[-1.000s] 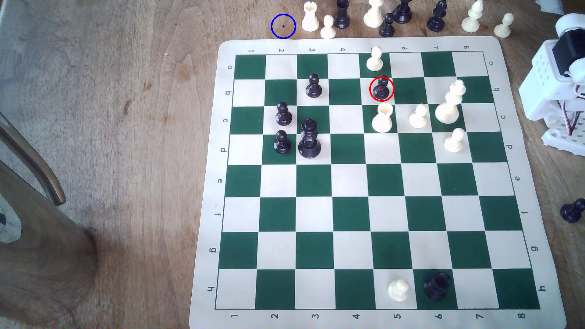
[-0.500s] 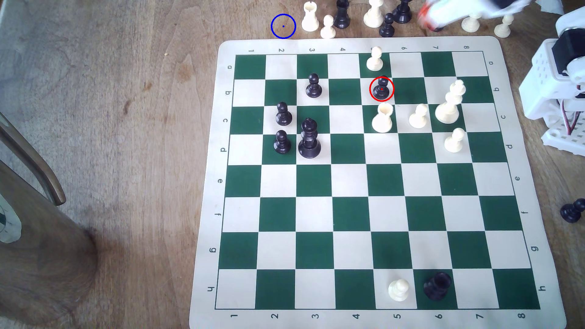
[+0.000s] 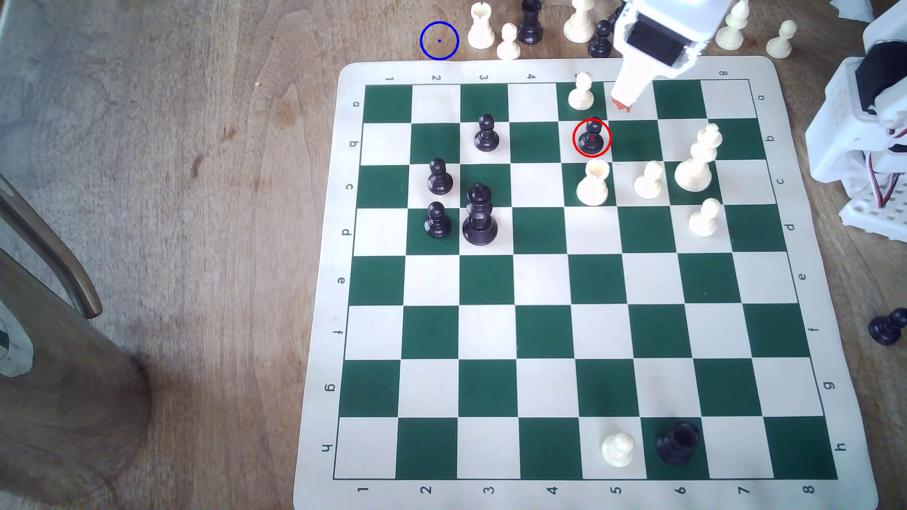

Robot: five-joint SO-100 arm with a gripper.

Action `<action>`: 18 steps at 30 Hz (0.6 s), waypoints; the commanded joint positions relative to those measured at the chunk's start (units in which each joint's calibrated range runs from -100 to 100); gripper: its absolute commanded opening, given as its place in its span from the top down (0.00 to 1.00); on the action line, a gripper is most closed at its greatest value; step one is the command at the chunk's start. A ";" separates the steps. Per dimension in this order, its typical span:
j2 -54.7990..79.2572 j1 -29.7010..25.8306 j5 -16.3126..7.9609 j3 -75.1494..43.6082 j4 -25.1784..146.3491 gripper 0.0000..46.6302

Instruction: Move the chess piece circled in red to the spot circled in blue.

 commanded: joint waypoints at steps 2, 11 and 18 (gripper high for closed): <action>1.28 1.91 1.22 0.40 -5.46 0.71; 7.64 4.25 1.03 3.75 -13.24 0.73; 9.43 3.70 1.32 7.92 -17.01 0.72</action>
